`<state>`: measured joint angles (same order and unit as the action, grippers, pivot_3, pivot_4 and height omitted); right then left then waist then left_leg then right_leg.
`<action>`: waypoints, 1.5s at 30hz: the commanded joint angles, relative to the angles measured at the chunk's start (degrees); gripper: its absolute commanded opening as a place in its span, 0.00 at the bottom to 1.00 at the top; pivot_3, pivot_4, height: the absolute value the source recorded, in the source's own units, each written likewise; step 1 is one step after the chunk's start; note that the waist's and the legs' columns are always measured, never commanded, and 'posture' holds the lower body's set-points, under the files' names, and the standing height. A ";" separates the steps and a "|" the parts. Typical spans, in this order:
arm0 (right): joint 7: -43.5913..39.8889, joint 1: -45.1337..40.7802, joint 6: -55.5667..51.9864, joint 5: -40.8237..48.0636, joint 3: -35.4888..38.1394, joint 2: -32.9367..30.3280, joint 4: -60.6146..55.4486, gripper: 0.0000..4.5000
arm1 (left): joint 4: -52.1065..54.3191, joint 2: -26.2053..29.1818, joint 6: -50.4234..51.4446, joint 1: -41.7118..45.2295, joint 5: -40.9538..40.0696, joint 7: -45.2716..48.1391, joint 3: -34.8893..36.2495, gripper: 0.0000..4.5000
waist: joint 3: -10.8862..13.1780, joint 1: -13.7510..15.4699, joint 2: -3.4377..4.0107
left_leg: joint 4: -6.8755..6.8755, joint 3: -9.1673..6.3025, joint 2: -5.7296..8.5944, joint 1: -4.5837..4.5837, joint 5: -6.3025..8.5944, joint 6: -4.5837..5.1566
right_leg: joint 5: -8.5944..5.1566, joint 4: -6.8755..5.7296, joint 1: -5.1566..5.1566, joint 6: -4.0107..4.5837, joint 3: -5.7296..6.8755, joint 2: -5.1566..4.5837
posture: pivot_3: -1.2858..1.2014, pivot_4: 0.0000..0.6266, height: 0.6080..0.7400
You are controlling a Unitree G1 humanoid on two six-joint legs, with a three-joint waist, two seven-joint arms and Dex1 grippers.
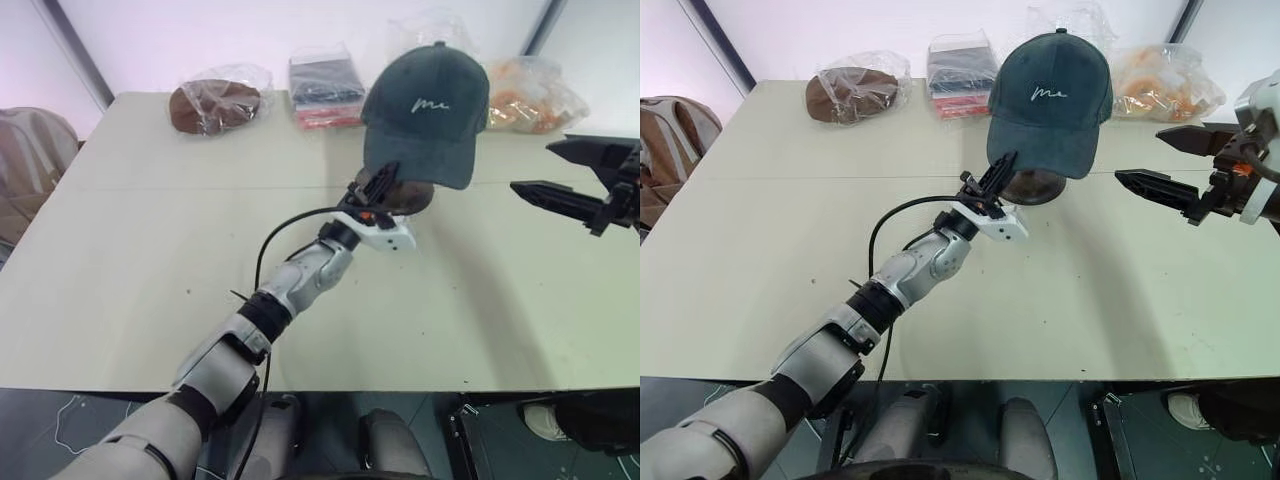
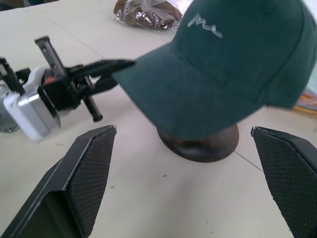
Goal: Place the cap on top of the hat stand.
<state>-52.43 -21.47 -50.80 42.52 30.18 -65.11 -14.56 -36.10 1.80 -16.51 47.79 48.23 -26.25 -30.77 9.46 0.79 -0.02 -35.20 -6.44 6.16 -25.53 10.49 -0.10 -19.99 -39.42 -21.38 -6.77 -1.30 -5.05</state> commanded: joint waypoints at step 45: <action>-0.30 -4.06 4.47 -0.38 -4.46 -0.65 0.54 1.00 | 26.90 2.56 6.37 -10.81 -46.25 46.38 17.11 0.99 | -0.04 -0.09 0.06 | -0.04 -0.02 -0.02 0.02 0.00 0.01 | 0.00 0.01 0.02 0.01 0.01 -0.01 | 0.52 0.24 1.00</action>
<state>-52.38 -24.04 -47.50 42.22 24.87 -65.11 -13.66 -13.44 4.06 -12.50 35.45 5.78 18.35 -16.35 9.42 0.70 0.04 -35.24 -6.46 6.14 -25.52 10.49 -0.10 -19.99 -39.40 -21.35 -6.76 -1.29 -5.06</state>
